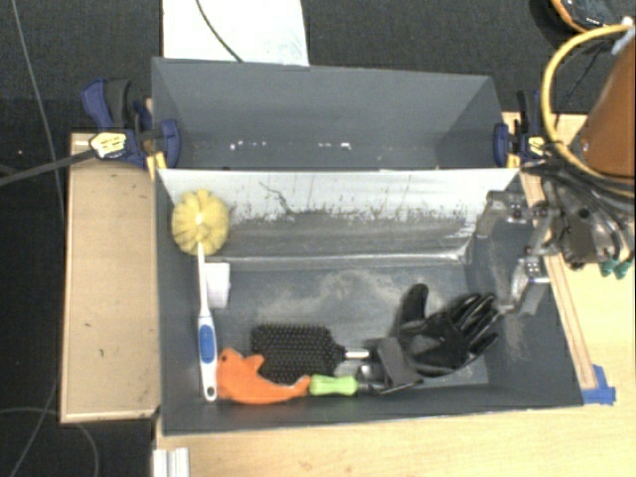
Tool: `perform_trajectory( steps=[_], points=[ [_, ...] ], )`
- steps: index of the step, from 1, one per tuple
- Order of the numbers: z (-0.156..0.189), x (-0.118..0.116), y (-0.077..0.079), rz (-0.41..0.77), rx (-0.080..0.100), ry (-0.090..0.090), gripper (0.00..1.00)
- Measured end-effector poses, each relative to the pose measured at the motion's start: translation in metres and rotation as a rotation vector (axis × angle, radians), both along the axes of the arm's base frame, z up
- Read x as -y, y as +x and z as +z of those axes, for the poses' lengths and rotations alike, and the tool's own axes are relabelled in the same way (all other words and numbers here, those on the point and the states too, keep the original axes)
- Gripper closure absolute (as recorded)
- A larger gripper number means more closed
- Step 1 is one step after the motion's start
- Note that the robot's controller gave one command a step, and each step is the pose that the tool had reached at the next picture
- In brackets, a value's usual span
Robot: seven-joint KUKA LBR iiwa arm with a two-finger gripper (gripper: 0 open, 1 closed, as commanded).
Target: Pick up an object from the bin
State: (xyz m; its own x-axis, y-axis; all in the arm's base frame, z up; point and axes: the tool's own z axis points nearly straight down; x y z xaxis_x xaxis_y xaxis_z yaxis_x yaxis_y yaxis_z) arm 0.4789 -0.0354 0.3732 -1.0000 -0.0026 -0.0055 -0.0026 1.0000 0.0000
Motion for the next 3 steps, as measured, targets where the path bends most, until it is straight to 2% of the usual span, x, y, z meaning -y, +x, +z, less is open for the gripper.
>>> perform_trajectory(
  steps=[1, 2, 3],
  points=[
    [-0.084, -0.012, 0.004, 0.061, 0.005, -0.001, 0.0],
    [-0.087, -0.007, 0.002, 0.13, 0.002, -0.001, 0.0],
    [-0.153, -0.023, 0.009, 0.179, 0.011, -0.002, 0.0]
  ],
)
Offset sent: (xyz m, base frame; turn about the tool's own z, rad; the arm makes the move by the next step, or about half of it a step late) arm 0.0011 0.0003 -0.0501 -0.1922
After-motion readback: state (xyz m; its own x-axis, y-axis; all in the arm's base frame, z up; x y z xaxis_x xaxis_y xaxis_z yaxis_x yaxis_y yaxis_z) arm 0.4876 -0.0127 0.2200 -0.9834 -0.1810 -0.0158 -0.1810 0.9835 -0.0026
